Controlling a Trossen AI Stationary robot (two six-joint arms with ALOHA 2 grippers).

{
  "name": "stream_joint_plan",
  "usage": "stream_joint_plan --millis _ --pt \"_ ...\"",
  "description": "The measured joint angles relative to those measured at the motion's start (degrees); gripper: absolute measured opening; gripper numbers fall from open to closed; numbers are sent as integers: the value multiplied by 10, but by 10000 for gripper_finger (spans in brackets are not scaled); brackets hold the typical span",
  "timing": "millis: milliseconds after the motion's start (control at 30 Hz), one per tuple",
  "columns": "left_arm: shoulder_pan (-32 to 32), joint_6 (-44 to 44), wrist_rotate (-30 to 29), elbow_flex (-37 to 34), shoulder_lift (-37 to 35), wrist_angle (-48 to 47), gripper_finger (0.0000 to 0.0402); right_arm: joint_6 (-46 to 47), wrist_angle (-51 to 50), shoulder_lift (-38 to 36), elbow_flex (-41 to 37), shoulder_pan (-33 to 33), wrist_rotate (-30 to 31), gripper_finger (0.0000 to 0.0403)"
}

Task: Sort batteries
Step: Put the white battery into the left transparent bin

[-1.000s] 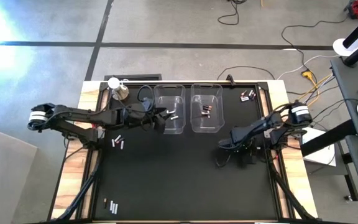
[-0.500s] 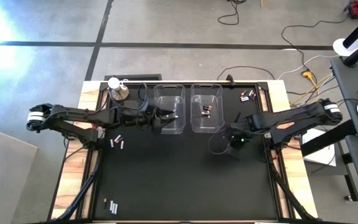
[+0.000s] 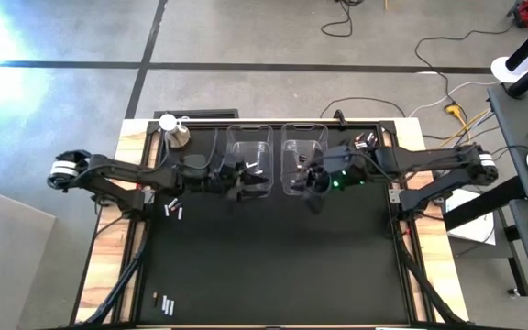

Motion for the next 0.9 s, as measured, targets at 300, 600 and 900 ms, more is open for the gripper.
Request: stream_joint_plan --millis 300,600,900 --pt "-9 30 2 79 81 -23 202 -4 17 64 63 -14 -52 18" --pt "-9 56 11 119 90 -86 170 13 15 64 76 -17 -51 18" --pt "-9 56 11 144 92 -115 27 15 19 59 77 -20 -51 22"
